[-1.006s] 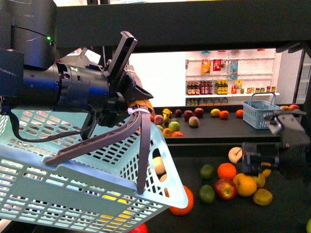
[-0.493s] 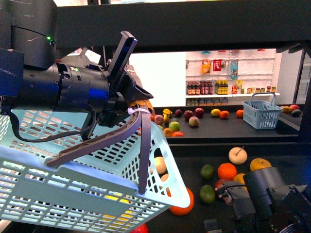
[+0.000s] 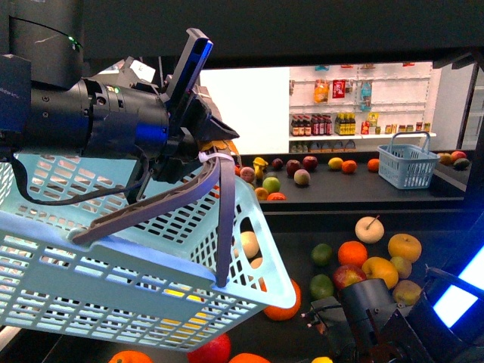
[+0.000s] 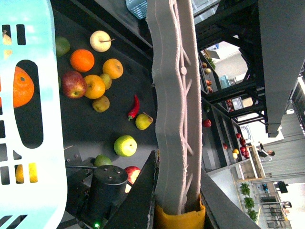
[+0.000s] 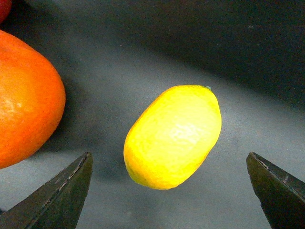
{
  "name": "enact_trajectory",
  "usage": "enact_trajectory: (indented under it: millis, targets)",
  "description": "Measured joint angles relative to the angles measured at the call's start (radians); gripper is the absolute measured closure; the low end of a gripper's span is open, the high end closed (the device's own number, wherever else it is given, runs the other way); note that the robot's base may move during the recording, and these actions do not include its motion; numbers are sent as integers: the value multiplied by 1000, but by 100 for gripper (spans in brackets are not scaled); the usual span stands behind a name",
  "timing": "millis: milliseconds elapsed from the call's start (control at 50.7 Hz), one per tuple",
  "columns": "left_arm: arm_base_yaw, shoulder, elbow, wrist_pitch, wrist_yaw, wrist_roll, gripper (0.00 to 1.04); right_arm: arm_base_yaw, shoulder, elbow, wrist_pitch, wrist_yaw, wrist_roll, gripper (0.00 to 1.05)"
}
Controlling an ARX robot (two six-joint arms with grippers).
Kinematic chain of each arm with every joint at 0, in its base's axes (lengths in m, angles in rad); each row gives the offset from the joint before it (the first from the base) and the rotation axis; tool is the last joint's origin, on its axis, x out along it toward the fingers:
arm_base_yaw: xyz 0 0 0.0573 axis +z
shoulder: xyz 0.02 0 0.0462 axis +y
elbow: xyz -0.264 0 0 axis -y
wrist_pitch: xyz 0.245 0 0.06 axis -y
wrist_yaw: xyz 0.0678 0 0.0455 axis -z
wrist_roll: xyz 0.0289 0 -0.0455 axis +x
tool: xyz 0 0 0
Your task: Pick lemon from shelf
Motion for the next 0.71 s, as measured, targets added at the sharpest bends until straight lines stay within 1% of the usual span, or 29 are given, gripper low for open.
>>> enact_trajectory:
  millis: [513,552,591,710]
  targets:
    - [0,0,0,0,-2,0,93,17,78,82,-55,19,1,8]
    - [0,0,0,0,-1,0,93,18,89,94,-64,28,7,11]
    - [0,0,0,0,-1,0,93,18,91,97,-66,27,8,18]
    - [0,0,0,0,-3,0,93,17,91,105,-70,34,11,33]
